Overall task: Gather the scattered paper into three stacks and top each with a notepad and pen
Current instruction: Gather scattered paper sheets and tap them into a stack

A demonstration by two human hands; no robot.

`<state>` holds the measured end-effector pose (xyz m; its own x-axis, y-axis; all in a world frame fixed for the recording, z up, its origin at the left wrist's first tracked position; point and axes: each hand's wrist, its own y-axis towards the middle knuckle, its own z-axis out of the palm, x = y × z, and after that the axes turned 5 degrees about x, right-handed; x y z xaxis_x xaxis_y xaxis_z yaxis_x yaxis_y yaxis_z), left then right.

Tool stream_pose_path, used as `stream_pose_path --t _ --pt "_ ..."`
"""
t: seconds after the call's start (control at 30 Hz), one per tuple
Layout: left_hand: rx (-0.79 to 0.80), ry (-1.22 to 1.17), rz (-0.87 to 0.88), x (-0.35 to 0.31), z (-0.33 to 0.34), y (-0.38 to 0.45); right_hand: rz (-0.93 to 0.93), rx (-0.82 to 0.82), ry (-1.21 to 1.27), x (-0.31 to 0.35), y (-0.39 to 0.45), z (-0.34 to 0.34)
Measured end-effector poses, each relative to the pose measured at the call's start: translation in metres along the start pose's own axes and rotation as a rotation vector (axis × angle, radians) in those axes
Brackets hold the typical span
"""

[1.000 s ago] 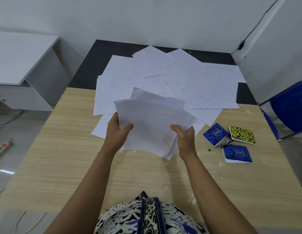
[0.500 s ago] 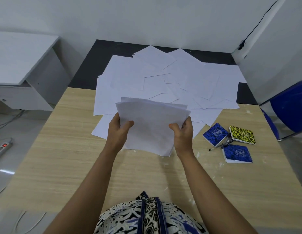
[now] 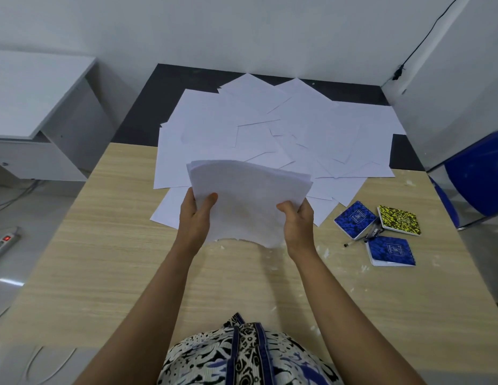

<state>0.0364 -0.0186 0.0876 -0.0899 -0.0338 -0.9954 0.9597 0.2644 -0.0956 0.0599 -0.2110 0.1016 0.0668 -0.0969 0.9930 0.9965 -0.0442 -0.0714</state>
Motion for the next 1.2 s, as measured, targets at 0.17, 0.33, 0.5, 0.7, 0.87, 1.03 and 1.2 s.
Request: stream_pose_path --t 0.17,0.33,0.5,0.7,0.87,1.03,1.2 --pt "-0.008 0.131 -0.047 0.016 -0.006 0.002 0.118 0.061 -0.096 -0.019 -0.004 -0.003" --pt "0.011 0.139 -0.068 0.020 -0.011 0.003 0.182 0.060 -0.123 -0.026 -0.001 -0.009" --pt "0.048 0.255 -0.130 0.031 -0.003 0.004 0.289 0.139 -0.343 -0.039 0.003 -0.009" --pt "0.014 0.286 -0.156 0.031 0.001 0.009 0.247 0.076 -0.403 -0.039 0.004 -0.008" --pt "0.020 0.253 -0.317 0.047 0.004 0.011 0.356 0.146 -0.527 -0.047 0.008 -0.003" --pt "0.067 0.305 -0.427 0.059 -0.001 0.014 0.403 0.131 -0.632 -0.059 0.013 0.000" --pt "0.132 0.321 -0.542 0.062 -0.010 0.029 0.464 0.132 -0.617 -0.071 0.024 0.007"
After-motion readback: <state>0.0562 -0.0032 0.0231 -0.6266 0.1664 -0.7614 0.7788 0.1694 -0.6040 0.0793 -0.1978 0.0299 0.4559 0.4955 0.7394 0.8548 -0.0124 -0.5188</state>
